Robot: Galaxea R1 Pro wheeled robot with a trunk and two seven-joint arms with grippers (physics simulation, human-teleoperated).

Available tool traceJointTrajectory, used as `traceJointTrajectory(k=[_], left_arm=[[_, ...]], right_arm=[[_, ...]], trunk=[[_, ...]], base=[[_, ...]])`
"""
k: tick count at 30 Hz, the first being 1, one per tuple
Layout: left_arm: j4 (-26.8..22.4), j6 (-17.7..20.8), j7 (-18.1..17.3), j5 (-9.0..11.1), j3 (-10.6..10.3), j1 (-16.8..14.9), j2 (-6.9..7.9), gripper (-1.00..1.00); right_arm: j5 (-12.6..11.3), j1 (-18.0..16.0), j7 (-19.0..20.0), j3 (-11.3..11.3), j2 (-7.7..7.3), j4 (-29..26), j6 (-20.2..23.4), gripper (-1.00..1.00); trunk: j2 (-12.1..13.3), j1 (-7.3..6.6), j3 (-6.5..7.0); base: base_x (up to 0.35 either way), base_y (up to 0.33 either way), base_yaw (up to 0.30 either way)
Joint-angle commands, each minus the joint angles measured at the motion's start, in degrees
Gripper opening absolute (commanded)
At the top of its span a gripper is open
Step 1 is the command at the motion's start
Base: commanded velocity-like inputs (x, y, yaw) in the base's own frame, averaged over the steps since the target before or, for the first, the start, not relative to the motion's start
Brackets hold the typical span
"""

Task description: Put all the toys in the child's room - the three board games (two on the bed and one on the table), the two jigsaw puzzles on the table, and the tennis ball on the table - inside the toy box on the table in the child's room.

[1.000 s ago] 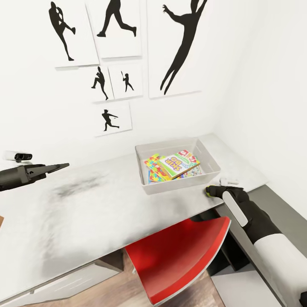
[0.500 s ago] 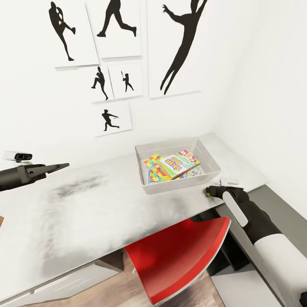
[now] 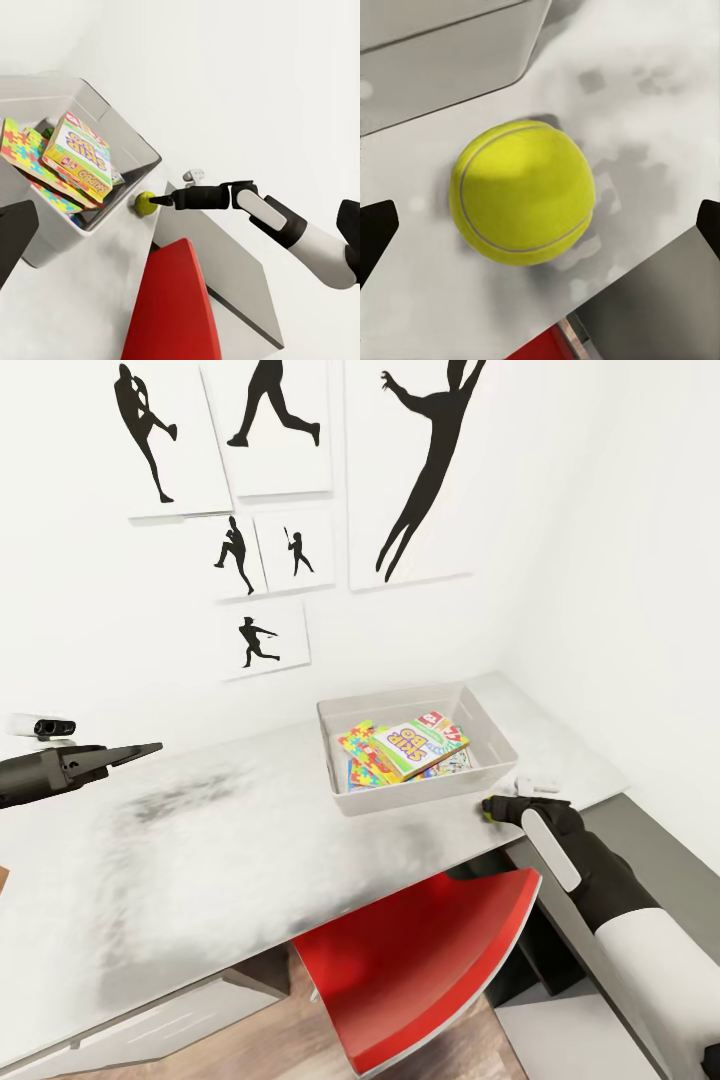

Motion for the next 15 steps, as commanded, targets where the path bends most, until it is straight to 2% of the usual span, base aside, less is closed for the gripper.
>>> traceJointTrajectory(k=[1, 15], left_arm=[[0.0, 0.6, -0.2, 0.0, 0.0, 0.0, 0.02, 1.0], [0.0, 0.6, -0.2, 0.0, 0.0, 0.0, 0.02, 1.0]], right_arm=[[-0.6, -0.1, -0.6, 0.2, -0.07, -0.1, 0.1, 1.0], [-0.6, -0.1, -0.6, 0.2, 0.38, 0.2, 0.1, 1.0]], trunk=[[-0.1, 0.03, -0.1], [-0.1, 0.03, -0.1]], base=[[0.0, 0.0, 0.0], [0.048, 0.017, 0.0]])
